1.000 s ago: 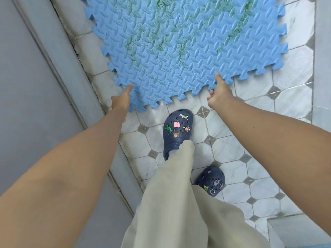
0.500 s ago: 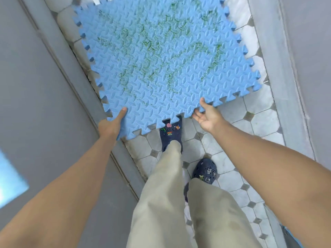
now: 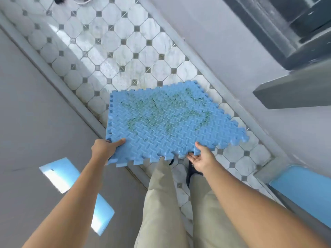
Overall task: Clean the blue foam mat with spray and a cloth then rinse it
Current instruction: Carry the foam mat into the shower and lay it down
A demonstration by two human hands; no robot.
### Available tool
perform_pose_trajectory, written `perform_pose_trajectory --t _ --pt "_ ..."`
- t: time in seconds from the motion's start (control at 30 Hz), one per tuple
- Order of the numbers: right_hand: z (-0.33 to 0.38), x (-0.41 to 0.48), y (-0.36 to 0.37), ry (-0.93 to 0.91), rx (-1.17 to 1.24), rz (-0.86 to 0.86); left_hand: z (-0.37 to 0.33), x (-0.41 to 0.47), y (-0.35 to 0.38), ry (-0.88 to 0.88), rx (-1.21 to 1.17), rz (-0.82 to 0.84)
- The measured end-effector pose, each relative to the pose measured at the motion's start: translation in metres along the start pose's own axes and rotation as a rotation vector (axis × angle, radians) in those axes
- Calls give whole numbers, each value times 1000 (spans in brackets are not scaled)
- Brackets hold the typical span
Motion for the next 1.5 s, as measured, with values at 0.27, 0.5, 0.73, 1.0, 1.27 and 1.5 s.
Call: perform_pose_trajectory --t 0.27,0.5,0.73,1.0,1.27,1.5 --pt "7 -73 -134 86 458 -95 -143 -117 21 308 554 29" --pt "-16 -100 -259 32 896 -219 -225 -222 157 601 1022 129" --pt "-88 -122 -351 5 1276 -387 -214 -328 286 884 1286 224" --pt "-175 -154 -412 17 1717 -672 -132 -408 386 983 1392 372" --pt "-165 -107 -463 18 1924 -732 -96 -444 478 791 931 597" --pt "-136 -67 -500 109 2064 -729 -65 -488 567 744 783 712"
Point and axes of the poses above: each hand's wrist, its own x-axis towards the middle knuckle, its own y-axis out of the palm, z = x × y, the point moved 6 cm from there along x, towards the middle knuckle, and after that the axes turned 10 degrees about x, right-handed, at the moved point
